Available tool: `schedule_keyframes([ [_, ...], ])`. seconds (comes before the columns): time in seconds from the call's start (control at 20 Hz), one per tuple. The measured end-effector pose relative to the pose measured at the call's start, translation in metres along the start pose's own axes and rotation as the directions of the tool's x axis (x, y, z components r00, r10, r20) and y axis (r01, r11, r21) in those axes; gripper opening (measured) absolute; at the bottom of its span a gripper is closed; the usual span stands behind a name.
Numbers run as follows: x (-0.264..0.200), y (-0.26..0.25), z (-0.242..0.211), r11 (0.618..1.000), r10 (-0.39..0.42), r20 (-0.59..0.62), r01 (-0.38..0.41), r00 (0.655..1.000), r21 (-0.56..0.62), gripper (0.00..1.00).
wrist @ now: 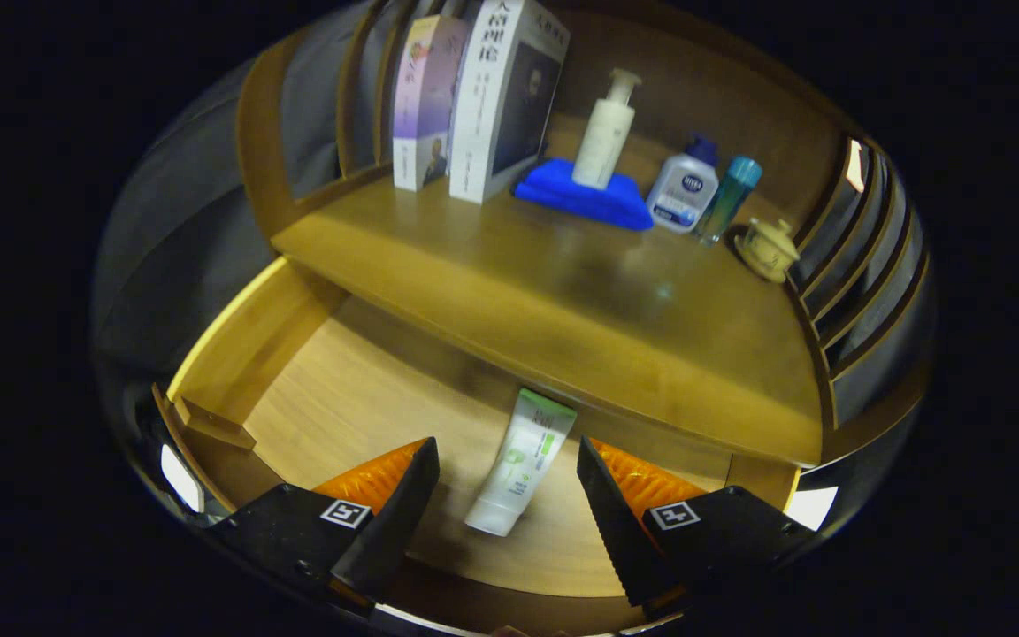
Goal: Pull open the drawer, take out the items inside it, and place them on the countertop above the cabinet.
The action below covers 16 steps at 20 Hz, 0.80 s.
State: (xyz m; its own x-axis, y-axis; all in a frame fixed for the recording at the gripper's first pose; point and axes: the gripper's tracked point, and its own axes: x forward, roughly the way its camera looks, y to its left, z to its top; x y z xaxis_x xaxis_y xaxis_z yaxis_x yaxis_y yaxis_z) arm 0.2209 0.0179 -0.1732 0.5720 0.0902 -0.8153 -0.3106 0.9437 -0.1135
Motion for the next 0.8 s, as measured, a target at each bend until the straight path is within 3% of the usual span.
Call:
schedule_keyframes([
  [0.35,0.038,0.003,-0.031,0.998,0.057,-0.226,-0.047,0.972,0.047,0.98],
  [0.6,0.055,0.003,-0.049,0.998,0.057,-0.319,-0.048,0.946,0.037,0.98],
  [0.75,0.062,0.004,-0.051,0.996,0.079,-0.336,-0.060,0.938,0.067,0.87],
  [0.8,0.062,0.005,-0.053,0.995,0.087,-0.344,-0.065,0.935,0.073,0.76],
])
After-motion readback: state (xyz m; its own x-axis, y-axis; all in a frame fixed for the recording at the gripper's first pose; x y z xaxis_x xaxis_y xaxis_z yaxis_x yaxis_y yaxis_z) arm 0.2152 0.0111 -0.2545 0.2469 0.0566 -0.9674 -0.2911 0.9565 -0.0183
